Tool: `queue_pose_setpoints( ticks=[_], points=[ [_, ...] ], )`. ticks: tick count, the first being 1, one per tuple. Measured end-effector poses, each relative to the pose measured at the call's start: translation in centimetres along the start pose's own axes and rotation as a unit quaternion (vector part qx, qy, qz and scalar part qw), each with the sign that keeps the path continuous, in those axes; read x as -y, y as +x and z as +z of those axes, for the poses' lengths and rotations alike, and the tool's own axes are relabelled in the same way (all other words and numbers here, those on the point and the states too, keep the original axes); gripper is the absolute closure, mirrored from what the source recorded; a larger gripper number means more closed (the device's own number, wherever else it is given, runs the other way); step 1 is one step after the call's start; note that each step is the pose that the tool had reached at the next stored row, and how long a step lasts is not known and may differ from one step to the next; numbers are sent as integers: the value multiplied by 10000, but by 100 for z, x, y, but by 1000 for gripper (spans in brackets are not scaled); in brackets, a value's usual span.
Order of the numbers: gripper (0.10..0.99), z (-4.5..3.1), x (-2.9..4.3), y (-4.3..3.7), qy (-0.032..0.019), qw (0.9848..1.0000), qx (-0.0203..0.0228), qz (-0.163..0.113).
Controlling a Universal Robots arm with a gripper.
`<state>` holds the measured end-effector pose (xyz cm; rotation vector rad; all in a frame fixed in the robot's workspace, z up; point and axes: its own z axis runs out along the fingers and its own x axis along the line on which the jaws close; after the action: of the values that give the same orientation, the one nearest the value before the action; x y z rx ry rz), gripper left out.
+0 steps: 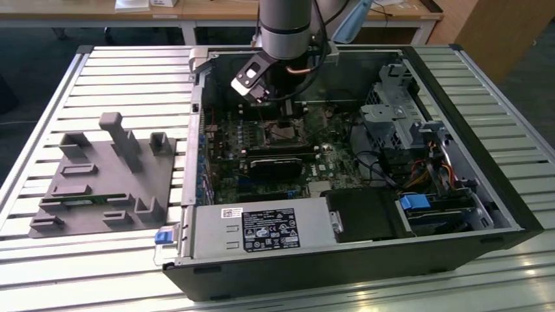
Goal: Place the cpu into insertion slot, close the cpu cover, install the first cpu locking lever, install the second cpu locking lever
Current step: 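Close the cpu cover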
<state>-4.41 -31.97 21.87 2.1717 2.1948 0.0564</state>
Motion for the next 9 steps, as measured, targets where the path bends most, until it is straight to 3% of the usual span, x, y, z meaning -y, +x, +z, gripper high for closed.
queue_pose_setpoints(
  ticks=[3, 9],
  points=[
    [980, 0, 1, -55, 0, 10000, 0, 0],
    [980, -38, -3, -61, 2, 10000, 0, 0]
  ],
)
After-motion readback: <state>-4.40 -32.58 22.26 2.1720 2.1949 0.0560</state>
